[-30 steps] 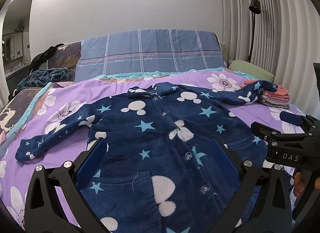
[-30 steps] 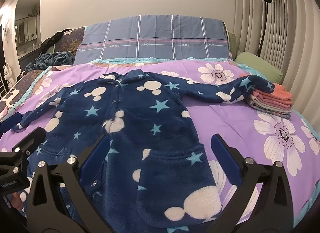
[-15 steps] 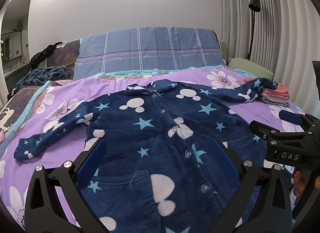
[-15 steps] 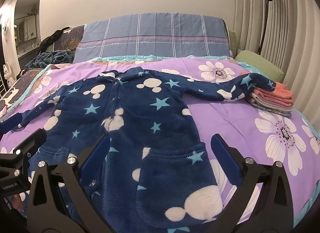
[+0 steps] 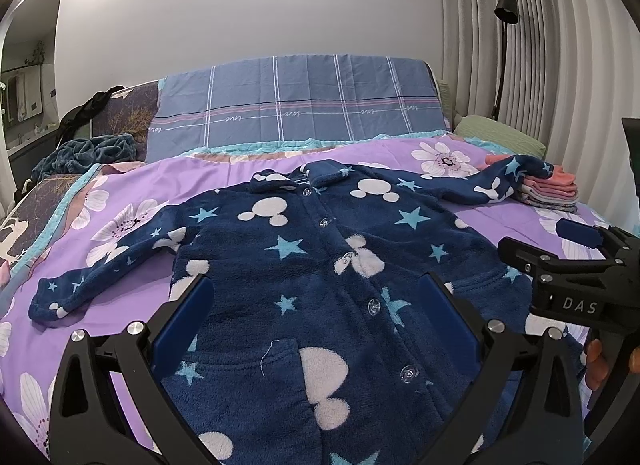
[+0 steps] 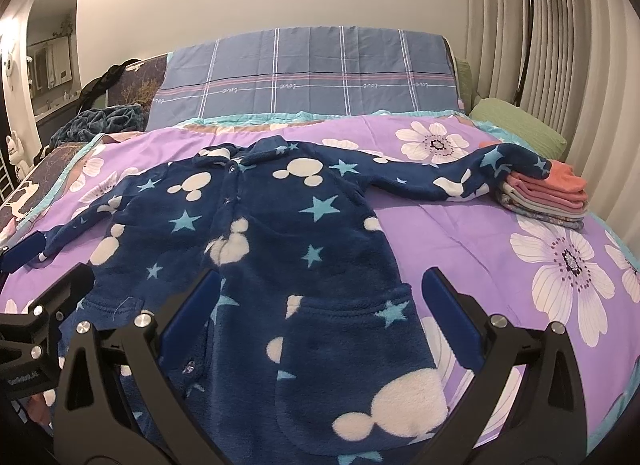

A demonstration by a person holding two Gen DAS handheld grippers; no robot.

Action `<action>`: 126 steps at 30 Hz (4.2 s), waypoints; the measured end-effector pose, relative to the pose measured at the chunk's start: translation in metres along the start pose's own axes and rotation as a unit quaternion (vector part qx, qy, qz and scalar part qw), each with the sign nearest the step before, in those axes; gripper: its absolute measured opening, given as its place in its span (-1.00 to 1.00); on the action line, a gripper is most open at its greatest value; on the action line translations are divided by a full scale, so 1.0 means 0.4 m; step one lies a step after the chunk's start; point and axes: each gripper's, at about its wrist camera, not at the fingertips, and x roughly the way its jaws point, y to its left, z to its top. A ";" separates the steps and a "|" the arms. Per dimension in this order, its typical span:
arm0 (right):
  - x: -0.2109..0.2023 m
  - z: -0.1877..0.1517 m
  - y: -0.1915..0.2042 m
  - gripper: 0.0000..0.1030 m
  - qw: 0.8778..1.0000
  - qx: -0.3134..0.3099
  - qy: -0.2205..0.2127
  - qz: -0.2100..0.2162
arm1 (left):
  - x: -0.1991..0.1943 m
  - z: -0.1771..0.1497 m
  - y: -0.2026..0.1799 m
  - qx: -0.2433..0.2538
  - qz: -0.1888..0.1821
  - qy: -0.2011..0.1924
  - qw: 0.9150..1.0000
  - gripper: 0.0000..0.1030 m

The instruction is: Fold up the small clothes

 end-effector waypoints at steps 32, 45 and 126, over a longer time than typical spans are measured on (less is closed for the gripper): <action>0.043 0.005 0.008 0.96 1.000 -0.004 0.017 0.010 | 0.071 -0.022 0.061 -0.088 -0.056 0.066 0.992 0.97; 0.095 0.001 -0.052 0.96 0.997 0.048 0.049 0.033 | 0.125 -0.130 0.377 -0.379 -0.109 0.122 0.911 0.93; 0.671 0.429 0.012 -0.81 0.958 0.060 0.134 0.248 | 0.620 0.192 -0.135 -0.017 -0.215 0.110 0.970 -0.88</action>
